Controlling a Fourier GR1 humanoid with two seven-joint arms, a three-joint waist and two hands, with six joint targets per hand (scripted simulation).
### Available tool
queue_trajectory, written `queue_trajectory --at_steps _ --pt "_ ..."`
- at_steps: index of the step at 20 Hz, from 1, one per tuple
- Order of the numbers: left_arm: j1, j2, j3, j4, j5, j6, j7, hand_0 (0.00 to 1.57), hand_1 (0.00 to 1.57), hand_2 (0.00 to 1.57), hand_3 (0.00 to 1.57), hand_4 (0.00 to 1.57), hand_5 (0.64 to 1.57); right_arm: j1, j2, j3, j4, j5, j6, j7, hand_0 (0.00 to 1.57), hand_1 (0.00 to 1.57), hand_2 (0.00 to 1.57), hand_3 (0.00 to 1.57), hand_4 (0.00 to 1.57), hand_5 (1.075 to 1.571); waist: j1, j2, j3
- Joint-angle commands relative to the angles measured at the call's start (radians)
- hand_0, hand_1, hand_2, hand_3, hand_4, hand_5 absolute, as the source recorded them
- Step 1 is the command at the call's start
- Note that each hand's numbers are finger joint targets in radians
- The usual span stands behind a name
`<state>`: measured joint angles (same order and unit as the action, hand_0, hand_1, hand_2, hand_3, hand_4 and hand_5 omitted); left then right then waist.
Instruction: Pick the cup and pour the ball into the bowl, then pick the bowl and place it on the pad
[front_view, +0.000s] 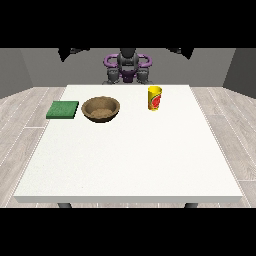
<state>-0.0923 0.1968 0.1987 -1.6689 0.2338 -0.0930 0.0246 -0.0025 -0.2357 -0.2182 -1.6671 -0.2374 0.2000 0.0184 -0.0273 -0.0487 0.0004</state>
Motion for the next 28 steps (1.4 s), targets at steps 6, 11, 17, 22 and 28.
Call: queue_trajectory --at_steps 6,11,17,22,28 --pt "-0.051 -0.057 -0.007 0.207 -0.1 -0.003 -0.327 0.0 0.0 0.0 0.0 0.0 1.524 -0.066 0.04 0.021 0.072 0.056 0.008 -0.145 0.0 0.0 0.0 0.0 0.0 1.57 -0.025 0.166 -0.0007" --pt "-0.066 -0.118 -0.013 0.384 -0.155 0.037 -0.529 0.0 0.0 0.0 0.0 0.0 1.518 -0.096 0.037 0.026 0.068 0.06 0.023 -0.18 0.0 0.0 0.0 0.0 0.0 1.571 -0.064 0.238 -0.0011" --pt "-0.151 -0.138 0.014 0.597 -0.196 0.107 -0.702 0.0 0.0 0.0 0.0 0.0 1.528 -0.129 -0.019 -0.033 0.12 0.003 0.098 -0.22 0.0 0.0 0.0 0.0 0.0 1.57 -0.1 0.283 -0.001" --pt "-0.264 -0.137 0.011 0.74 -0.208 0.135 -0.726 0.0 0.0 0.0 0.0 0.0 1.517 -0.126 0.029 0.002 0.203 0.066 0.086 -0.307 0.0 0.0 0.0 0.0 0.0 1.57 -0.086 0.286 -0.0007" --pt "-0.348 -0.099 0.028 0.939 -0.217 0.136 -0.816 0.0 0.0 0.0 0.0 0.0 1.52 -0.183 -0.002 -0.039 0.268 0.044 0.079 -0.277 0.0 0.0 0.0 0.0 0.0 1.571 -0.074 0.266 -0.0008"
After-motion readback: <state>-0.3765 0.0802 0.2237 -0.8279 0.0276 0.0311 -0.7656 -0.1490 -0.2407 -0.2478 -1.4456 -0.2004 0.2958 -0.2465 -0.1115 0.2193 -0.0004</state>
